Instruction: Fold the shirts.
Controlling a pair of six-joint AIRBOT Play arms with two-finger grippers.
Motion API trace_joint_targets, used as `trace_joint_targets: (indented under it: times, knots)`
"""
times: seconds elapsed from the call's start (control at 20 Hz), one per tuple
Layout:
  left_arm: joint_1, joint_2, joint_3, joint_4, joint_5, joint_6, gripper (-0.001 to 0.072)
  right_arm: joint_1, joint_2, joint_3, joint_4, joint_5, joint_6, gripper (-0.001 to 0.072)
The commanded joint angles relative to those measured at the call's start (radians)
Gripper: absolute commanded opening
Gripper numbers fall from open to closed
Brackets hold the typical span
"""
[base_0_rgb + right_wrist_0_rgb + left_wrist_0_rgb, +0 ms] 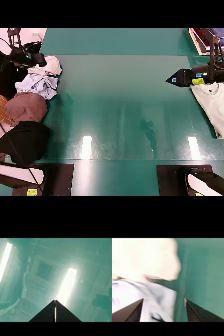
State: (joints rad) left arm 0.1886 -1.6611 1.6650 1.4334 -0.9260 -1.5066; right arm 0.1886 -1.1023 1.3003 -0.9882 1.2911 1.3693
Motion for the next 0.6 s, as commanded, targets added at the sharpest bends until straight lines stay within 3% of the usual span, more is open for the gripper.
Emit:
trace_joint_targets:
  times: [0.0, 0.5, 0.55]
  knots:
    - [0.051, -0.162, 0.084, 0.026, 0.038, -0.005, 0.0621, 0.001, 0.0, 0.001, 0.003, 0.004, 0.025, 0.0015]
    - [0.051, -0.327, 0.177, 0.035, 0.176, -0.005, 0.0619, 0.001, 0.0, 0.0, 0.002, 0.02, 0.03, 0.0015]
    - [0.051, -0.332, 0.177, 0.035, 0.187, -0.005, 0.0587, 0.001, 0.0, 0.0, 0.002, 0.019, 0.04, 0.0015]
